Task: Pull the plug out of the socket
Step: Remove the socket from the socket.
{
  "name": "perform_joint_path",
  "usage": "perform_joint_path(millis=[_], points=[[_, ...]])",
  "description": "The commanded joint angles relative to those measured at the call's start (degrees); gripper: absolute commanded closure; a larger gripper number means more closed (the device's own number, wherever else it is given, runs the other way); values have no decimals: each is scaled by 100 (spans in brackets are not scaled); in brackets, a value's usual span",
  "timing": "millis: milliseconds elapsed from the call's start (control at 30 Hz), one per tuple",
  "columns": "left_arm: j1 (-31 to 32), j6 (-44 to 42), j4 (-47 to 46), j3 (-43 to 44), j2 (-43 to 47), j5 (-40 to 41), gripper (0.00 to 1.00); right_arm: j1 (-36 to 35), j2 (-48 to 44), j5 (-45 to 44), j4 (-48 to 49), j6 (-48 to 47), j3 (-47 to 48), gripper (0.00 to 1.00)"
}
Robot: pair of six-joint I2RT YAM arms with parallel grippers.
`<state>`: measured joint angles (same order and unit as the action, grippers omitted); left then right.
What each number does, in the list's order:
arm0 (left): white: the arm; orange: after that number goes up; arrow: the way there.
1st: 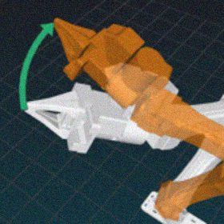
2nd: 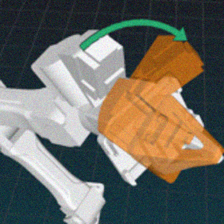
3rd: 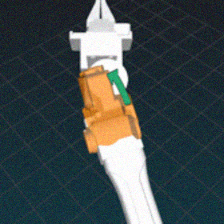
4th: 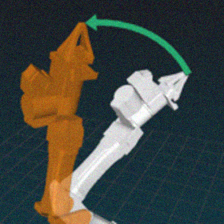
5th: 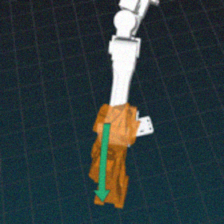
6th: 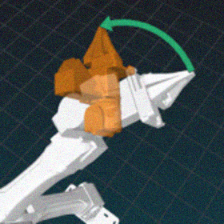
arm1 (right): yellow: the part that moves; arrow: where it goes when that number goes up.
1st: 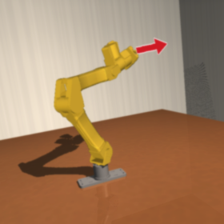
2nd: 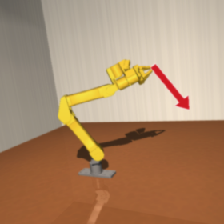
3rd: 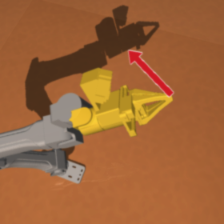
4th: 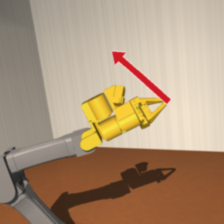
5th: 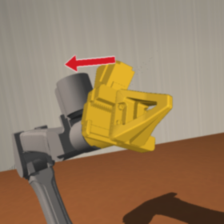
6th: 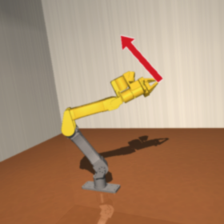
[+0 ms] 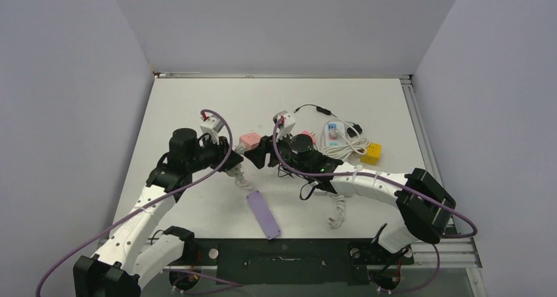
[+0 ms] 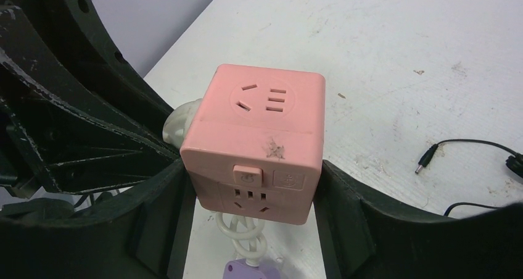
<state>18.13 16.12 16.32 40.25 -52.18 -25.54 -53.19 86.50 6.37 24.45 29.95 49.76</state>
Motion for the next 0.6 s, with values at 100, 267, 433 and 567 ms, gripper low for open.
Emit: perform_joint_path(millis=[100, 267, 433, 567], points=[[-328, 207, -826, 189, 71, 118, 100, 29, -348, 943, 40, -768, -124, 95], [-336, 207, -816, 194, 68, 160, 100, 29, -352, 1185, 28, -872, -124, 95], [-249, 146, -883, 104, 205, 248, 100, 40, -329, 495, -323, -513, -35, 95], [100, 55, -880, 39, 338, 546, 100, 136, -245, -300, -851, 100, 148, 95]])
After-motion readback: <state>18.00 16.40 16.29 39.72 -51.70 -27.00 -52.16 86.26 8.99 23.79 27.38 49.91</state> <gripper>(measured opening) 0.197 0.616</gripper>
